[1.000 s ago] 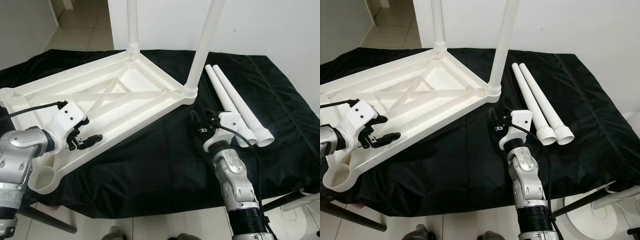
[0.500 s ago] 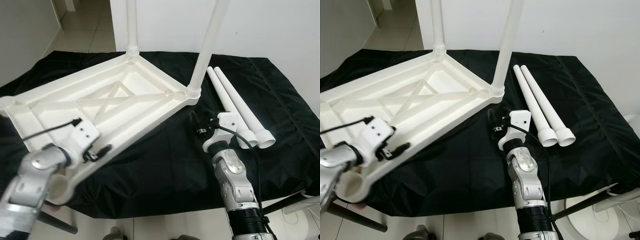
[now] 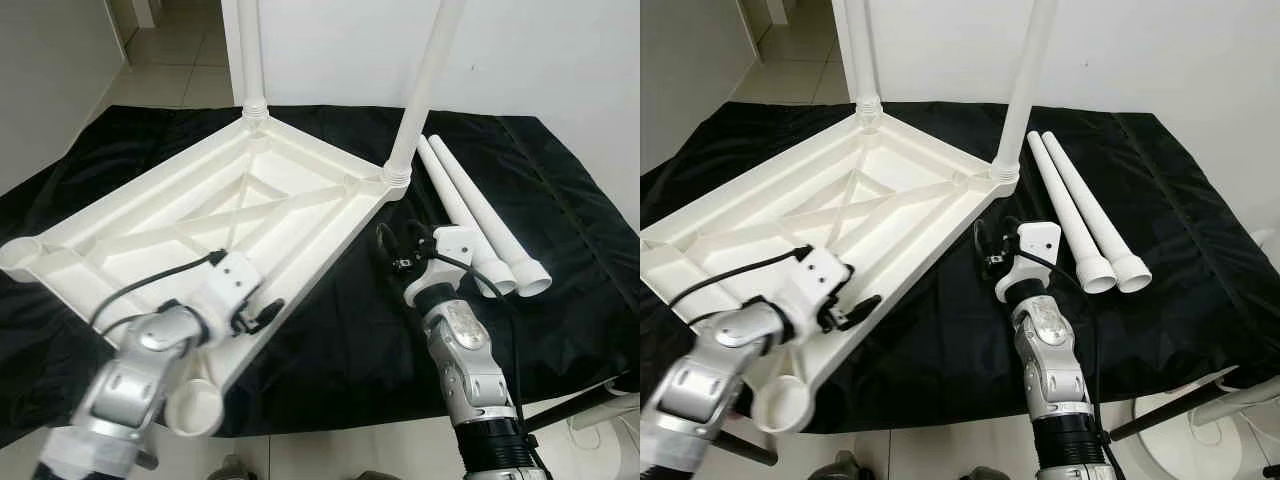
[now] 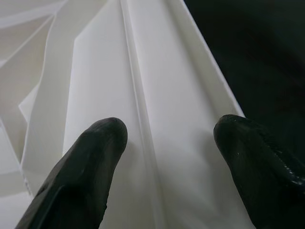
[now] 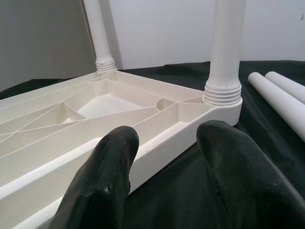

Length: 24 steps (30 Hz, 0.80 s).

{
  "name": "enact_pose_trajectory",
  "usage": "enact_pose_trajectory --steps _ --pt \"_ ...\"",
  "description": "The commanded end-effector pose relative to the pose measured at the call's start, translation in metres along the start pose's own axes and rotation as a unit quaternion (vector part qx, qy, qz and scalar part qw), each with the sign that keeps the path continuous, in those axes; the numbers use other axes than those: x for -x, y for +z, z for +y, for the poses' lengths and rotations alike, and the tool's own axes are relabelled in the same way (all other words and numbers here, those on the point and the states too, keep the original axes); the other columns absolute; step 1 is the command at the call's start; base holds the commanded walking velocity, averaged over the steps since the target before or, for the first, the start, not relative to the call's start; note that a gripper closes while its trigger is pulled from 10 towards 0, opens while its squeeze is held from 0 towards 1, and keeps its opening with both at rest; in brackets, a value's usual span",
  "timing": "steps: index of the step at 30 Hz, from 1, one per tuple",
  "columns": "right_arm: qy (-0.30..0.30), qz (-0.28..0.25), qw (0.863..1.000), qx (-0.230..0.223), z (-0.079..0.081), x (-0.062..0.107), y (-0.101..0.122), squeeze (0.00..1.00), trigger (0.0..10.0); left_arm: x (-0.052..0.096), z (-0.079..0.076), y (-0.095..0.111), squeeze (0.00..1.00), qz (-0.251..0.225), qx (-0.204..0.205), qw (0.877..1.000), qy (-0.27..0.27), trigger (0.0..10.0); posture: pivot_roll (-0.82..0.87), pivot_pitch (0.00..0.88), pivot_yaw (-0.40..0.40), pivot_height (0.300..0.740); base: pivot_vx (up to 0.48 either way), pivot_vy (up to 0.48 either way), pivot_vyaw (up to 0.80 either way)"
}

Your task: Building children table

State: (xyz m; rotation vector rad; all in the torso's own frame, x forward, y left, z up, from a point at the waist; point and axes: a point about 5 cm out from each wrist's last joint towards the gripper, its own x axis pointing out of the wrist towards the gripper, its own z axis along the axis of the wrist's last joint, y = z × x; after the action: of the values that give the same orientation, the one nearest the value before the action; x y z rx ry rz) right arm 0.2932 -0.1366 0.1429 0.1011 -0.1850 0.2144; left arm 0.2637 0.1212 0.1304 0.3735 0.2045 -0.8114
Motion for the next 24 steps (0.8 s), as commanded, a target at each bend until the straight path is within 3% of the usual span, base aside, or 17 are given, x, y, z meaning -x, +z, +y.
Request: enact_pose_trajectory --steps 1,4,9,15,24 --pt "-0.002 -0.001 1.0 0.004 0.001 0.002 0.0 0.0 10.0 -0.005 -0.004 0.01 0.0 -0.017 -0.012 1.0 0.009 10.0 -0.06 0.013 0.008 0.74 0.0 0.0 0.0" --pt "-0.014 -0.002 1.0 0.004 -0.001 0.005 -0.001 0.0 10.0 -0.024 -0.009 0.035 0.0 -0.074 0.031 0.995 0.066 10.0 -0.06 0.021 0.023 0.74 0.0 0.0 0.0" --pt "-0.019 -0.002 1.0 0.003 -0.001 0.005 -0.002 0.0 10.0 -0.031 -0.007 0.051 0.0 -0.108 0.053 0.988 0.091 10.0 -0.07 0.03 0.034 0.74 0.0 0.0 0.0" --pt "-0.044 -0.01 0.999 0.015 -0.006 0.004 0.0 0.0 10.0 -0.036 -0.006 0.065 0.0 -0.136 0.05 0.985 0.098 10.0 -0.07 0.031 0.037 0.74 0.0 0.0 0.0" --pt "-0.162 -0.021 0.984 0.076 -0.039 0.003 0.009 0.0 10.0 -0.037 -0.013 0.083 0.0 -0.187 0.053 0.978 0.073 10.0 -0.07 0.036 0.033 0.74 0.0 0.0 0.0"
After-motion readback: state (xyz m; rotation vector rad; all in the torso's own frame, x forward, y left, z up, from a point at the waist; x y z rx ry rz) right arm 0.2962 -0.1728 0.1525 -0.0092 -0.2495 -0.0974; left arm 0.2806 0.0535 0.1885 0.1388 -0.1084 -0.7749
